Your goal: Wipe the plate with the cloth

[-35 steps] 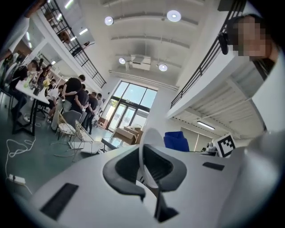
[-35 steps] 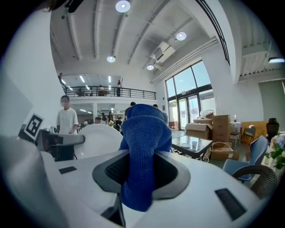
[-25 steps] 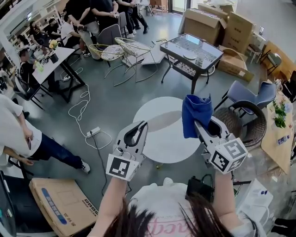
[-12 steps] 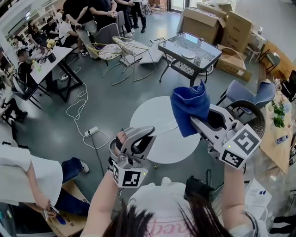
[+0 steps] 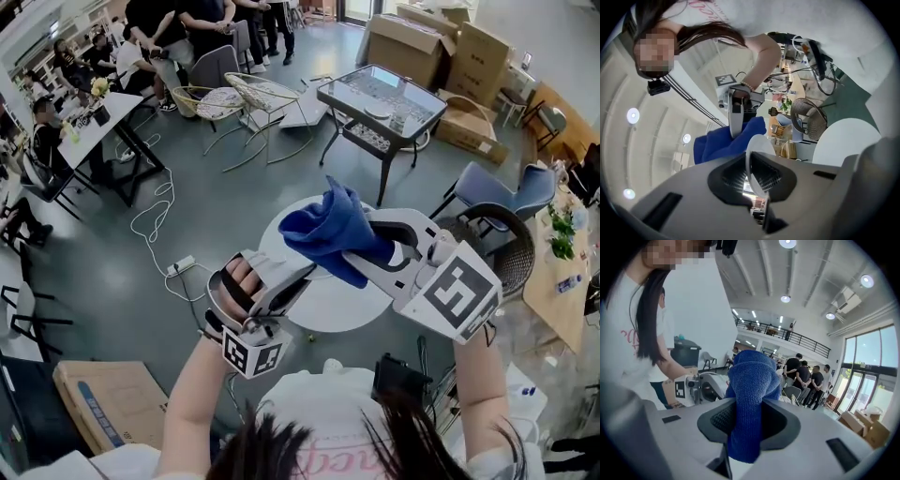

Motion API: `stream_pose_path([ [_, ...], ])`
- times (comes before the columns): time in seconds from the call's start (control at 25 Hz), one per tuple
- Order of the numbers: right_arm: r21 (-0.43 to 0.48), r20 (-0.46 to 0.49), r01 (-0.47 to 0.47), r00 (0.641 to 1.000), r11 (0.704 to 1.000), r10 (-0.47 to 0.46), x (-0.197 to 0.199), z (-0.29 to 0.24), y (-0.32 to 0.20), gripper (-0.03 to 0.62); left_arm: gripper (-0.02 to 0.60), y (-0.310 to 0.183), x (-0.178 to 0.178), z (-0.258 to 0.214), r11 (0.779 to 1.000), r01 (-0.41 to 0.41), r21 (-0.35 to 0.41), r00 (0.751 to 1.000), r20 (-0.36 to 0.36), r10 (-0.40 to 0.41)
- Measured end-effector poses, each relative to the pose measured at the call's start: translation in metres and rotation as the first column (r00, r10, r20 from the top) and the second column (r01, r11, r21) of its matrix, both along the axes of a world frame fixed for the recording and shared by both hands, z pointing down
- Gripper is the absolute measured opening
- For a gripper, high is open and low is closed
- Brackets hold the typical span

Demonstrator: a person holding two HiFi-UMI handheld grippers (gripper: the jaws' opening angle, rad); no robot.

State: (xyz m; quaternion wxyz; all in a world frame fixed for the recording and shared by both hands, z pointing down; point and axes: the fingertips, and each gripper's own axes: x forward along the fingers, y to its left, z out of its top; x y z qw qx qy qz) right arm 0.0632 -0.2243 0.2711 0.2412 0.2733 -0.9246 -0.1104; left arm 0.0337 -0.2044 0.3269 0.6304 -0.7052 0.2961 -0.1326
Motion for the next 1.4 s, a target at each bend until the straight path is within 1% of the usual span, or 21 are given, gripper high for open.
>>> stream_pose_path([
  [0.16,0.003,-0.145,0.074,0.987,0.997,-0.073,-0.012,0.028,-0.002,0.133,0.026,0.009,0.008,0.008,0.997,-0.009,0.077,0.994,0.109,0.000],
  [0.28,-0.011,-0.168,0.097,0.981,0.995,-0.097,-0.014,0.037,-0.001,0.133,0.026,0.012,0.007,0.014,0.996,-0.010,0.089,0.989,0.148,-0.003],
  [0.4,-0.013,-0.170,0.098,0.980,0.995,-0.099,-0.014,0.040,-0.008,0.133,0.026,0.010,0.006,0.014,0.996,0.000,0.091,0.987,0.160,-0.015],
  [0.48,-0.012,-0.189,0.096,0.977,0.995,-0.096,-0.013,0.044,-0.015,0.133,0.026,0.009,0.005,0.014,0.996,0.003,0.092,0.985,0.172,-0.018],
  [0.68,0.007,-0.297,0.085,0.951,0.996,-0.079,-0.008,0.061,-0.035,0.133,0.028,0.010,0.004,0.020,0.996,-0.004,0.089,0.979,0.203,-0.014],
  [0.84,-0.005,-0.350,0.077,0.934,0.997,-0.074,-0.005,0.078,-0.053,0.133,0.028,0.010,0.006,0.024,0.997,-0.008,0.081,0.976,0.218,-0.010],
  [1.2,-0.090,-0.372,-0.020,0.928,0.996,-0.015,0.011,0.122,-0.093,0.133,0.029,0.010,0.009,0.035,0.999,-0.017,0.042,0.969,0.248,0.006],
  [1.4,-0.113,-0.405,-0.073,0.914,0.991,0.021,0.022,0.149,-0.112,0.133,0.029,0.014,0.012,0.038,0.999,-0.026,0.023,0.971,0.240,0.020],
])
